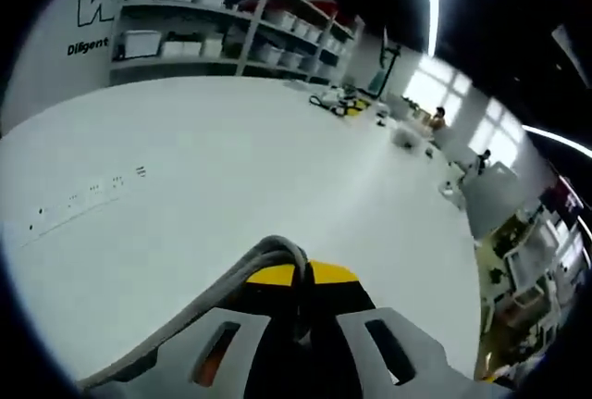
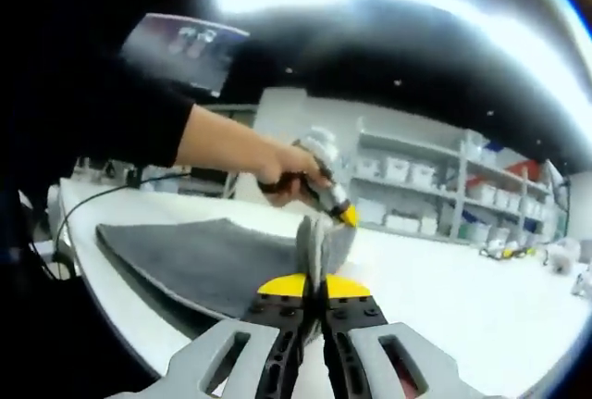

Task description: Open the folded towel by lifting each exposed corner and separating the folded layers until the towel lies flat within the target outline without major curled edges

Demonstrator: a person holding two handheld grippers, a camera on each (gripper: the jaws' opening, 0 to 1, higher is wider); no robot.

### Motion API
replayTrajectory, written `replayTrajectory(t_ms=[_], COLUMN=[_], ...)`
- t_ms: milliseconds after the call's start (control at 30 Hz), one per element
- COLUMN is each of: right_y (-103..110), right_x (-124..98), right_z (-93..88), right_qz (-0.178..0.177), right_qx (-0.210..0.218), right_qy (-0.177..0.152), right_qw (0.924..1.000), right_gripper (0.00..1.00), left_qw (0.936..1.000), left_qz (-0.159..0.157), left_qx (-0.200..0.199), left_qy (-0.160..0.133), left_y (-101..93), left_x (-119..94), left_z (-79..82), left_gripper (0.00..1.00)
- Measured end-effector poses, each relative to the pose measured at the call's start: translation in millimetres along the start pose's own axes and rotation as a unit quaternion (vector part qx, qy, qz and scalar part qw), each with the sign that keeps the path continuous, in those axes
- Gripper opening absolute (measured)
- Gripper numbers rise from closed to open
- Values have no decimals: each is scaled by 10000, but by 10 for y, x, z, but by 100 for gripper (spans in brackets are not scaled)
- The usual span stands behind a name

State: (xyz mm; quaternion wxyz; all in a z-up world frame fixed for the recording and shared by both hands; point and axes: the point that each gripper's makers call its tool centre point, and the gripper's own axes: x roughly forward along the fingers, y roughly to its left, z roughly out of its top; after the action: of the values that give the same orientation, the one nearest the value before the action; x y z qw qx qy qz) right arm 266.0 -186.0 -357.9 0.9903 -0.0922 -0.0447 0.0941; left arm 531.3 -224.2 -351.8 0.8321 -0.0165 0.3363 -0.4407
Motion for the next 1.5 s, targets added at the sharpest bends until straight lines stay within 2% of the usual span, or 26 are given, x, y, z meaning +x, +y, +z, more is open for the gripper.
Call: replayTrajectory(t_ms=[167,333,600,700,733,833,900,967,1033,1100,1167,1233,1400,1467,1500], right_y=[-199,-325,-604,-769,-814,-858,-844,-882,-933,-992,-1047,-1067,-1058,-1071,-1104], right_x=[-9,-39,-119,-145,-155,-160,-149,-157,-173,-198,-225,-237,-237,-236,-248], right_z=[-98,-230,-307,-342,-352,-370,-372,-376,-377,-385,-394,-418,-474,-448,-419], right_qz=[-277,-386,-631,-799,-835,-822,-822,-927,-1035,-1162,-1289,-1315,-1301,-1322,-1409], right_qx=[304,594,902,1015,1074,1198,1168,1057,1022,1006,1007,1017,1042,1015,971], right_qy=[114,255,281,307,299,259,280,303,303,322,324,352,438,423,391], right_qw=[9991,9972,9935,9911,9903,9890,9894,9896,9889,9876,9860,9855,9850,9851,9845], right_gripper=[0,0,0,0,0,0,0,1,4,8,14,14,15,17,22], left_qw=[10000,9999,10000,10000,9998,9995,9973,9947,9921,9884,9854,9853,9832,9851,9853], left_qz=[-23,43,82,43,-55,-117,105,-15,-223,-226,-321,-399,-573,-641,-642], left_qx=[72,112,22,-25,36,67,416,675,823,1099,1314,1317,1451,1305,1283], left_qy=[36,62,46,-54,-176,-294,-599,-773,-917,-1019,-1036,-1009,-946,-922,-925], left_y=[-101,-105,-232,-295,-336,-367,-321,-413,-508,-495,-506,-512,-550,-564,-565], left_x=[215,386,675,728,744,753,733,692,638,595,571,557,523,509,506], left_z=[1,15,-27,10,57,106,246,351,429,490,505,497,456,454,459], left_gripper=[2,2,3,6,10,21,22,27,36,41,47,53,52,48,44])
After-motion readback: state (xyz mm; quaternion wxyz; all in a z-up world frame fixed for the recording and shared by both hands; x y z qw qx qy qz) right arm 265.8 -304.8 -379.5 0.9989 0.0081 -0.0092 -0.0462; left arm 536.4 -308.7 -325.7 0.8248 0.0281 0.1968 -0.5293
